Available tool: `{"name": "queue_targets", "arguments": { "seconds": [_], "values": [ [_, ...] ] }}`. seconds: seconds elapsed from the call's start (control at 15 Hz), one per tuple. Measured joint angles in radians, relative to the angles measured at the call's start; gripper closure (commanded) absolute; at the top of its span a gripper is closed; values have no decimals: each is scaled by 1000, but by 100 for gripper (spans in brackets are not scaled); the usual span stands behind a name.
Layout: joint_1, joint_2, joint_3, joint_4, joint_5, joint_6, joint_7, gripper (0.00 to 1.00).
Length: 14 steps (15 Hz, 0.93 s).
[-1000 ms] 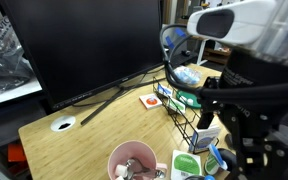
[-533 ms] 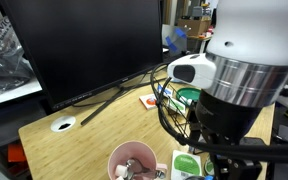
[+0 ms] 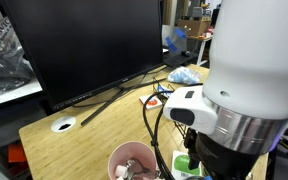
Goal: Move the silver tin to the back of the desk
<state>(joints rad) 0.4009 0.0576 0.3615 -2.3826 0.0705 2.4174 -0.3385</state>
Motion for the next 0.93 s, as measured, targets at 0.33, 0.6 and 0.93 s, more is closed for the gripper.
{"name": "queue_targets", "arguments": {
  "seconds": [0.33,0.6,0.93],
  "values": [
    [-3,44,0,1,-74,43,11,0],
    [-6,78,-4,2,-121,69,32,0],
    [-20,127,-26,26,-176,91,72,0]
  ]
}}
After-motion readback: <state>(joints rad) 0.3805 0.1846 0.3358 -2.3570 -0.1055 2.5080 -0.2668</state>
